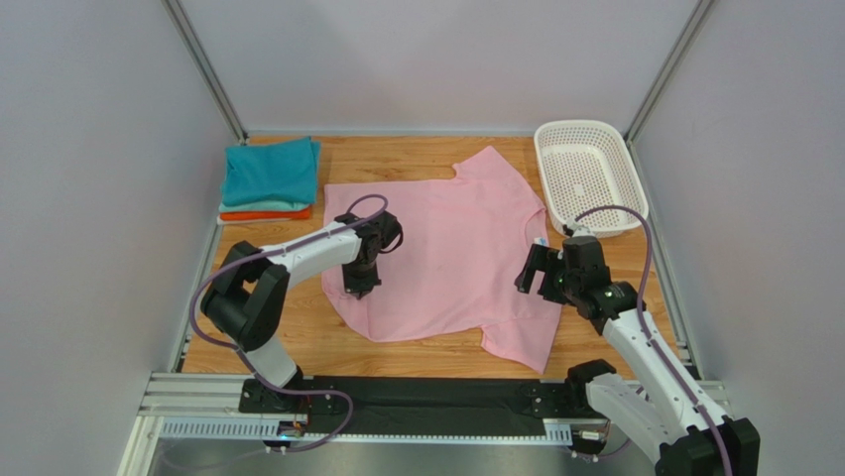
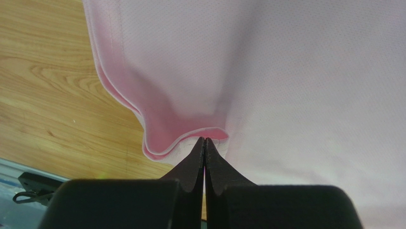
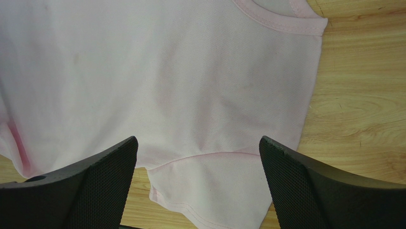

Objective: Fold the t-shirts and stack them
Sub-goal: Flatten the tshirt out

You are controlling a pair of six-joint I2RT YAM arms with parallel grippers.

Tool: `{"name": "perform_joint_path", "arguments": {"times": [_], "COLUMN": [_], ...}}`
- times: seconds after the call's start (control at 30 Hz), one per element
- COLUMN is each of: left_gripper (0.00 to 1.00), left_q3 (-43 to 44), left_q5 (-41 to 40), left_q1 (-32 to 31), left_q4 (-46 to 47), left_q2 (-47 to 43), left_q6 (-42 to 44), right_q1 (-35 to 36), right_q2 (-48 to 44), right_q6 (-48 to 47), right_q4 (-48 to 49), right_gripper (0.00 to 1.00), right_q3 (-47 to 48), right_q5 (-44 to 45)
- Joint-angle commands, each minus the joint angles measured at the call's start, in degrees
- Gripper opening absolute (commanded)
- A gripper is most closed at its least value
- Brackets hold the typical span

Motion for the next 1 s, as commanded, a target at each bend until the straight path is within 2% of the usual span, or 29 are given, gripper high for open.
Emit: {"name": "perform_joint_path", "arguments": {"times": [0.0,0.13,0.37,0.67,0.77,0.83,0.87,0.9,0.93,0.97], "left_gripper": [0.0,0.0,0.0,0.0,0.0,0.13,0.29,0.34,0.45,0.51], "left_q3": [-2.31,-5.73,-15.23,-23.49,-26.22,-25.27,-24.56,-22.55,-21.4,-20.17], "left_q5": [0.58,1.81,0.32,-2.23,-1.62,-0.83,0.05,0.23,0.32,0.23], "left_q1": [-0.31,-0.31,-0.31,-0.31,-0.31,-0.31,-0.31,-0.31,-0.31,-0.31], "left_q4": [1.15,1.24,-0.86,-10.26,-10.63,-9.57,-8.09,-7.64,-7.2,-6.41], "left_q2": [-5.97,-10.09,-18.28,-30.49,-34.19,-36.56,-37.26,-38.31,-38.67,-38.76], "left_q6": [-1.7,-2.32,-10.31,-19.01,-20.34,-19.29,-17.63,-16.92,-15.78,-14.9], "right_q1": [-0.1,-0.1,-0.1,-0.02,-0.19,-0.1,-0.1,-0.1,-0.1,-0.02], "right_q2": [0.04,0.22,0.92,1.54,1.63,1.89,1.98,1.98,1.89,1.72], "right_q6": [-0.4,-0.4,-0.48,-0.57,-0.66,-0.66,-0.75,-0.66,-0.66,-0.66], "right_q4": [2.19,2.19,2.45,2.72,2.89,2.8,2.89,2.8,2.8,2.8], "right_gripper": [1.0,1.0,1.0,1.0,1.0,1.0,1.0,1.0,1.0,1.0], "right_q3": [-0.51,-0.51,-0.6,-0.77,-0.86,-0.77,-0.6,-0.68,-0.69,-0.86], "right_q5": [-0.96,-1.31,-1.92,-2.45,-2.63,-2.72,-2.8,-2.8,-2.89,-2.89]}}
